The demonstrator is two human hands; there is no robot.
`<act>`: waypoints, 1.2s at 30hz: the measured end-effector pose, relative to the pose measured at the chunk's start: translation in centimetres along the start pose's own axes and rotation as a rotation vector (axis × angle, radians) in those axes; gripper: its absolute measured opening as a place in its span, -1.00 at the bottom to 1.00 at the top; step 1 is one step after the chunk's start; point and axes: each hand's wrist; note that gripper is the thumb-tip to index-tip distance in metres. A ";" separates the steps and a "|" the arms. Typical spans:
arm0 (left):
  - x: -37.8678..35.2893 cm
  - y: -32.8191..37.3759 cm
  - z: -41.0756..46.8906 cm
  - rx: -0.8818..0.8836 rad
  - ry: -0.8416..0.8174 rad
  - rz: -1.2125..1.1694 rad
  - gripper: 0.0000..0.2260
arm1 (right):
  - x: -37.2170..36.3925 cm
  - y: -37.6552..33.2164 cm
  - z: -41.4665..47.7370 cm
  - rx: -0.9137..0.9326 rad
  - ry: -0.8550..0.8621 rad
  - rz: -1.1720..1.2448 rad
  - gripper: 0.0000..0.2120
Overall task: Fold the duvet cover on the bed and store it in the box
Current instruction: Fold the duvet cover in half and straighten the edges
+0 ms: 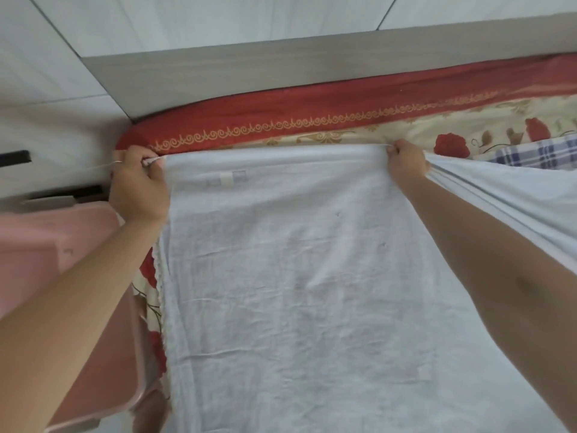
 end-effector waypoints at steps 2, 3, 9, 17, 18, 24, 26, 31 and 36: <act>0.1 0.1 0.3 -0.015 -0.008 0.087 -0.83 | 0.1 -0.5 0.1 -0.026 -0.018 -0.023 -0.68; 0.2 0.3 0.2 -0.011 -0.016 0.111 -0.81 | 0.2 -0.7 -0.2 -0.043 0.000 -0.035 -0.67; 1.2 2.1 -3.0 0.181 -0.132 -0.141 -0.45 | -3.4 -2.5 -9.5 0.040 0.418 0.073 -0.38; 4.1 1.0 -12.9 0.422 -0.458 -0.257 -0.34 | -15.1 2.9 -40.8 -0.631 0.194 0.507 -0.27; 4.4 0.4 -13.6 0.443 -0.494 -0.231 -0.36 | -15.9 4.0 -43.4 -0.882 0.137 0.578 -0.19; 5.7 -1.8 -14.3 0.584 -0.637 -0.270 -0.17 | -18.4 6.8 -50.3 -1.318 0.060 1.344 -0.24; 5.7 -2.0 -15.1 0.615 -0.671 -0.266 -0.15 | -18.3 7.1 -50.5 -1.369 0.099 1.371 -0.39; 6.5 -1.4 -20.5 0.689 -0.736 -0.259 -0.29 | -17.8 5.6 -51.9 -1.188 -0.012 1.341 -0.60; 7.7 -1.2 -20.9 0.585 -0.784 -0.351 -0.70 | -17.7 4.1 -53.5 -1.209 0.097 1.360 -0.78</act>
Point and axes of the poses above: each hand's wrist, its own z-axis towards the middle knuckle, its own x-axis out of the back of the hand, y = z × x, and after that the axes turned 7 degrees about -y, right-handed
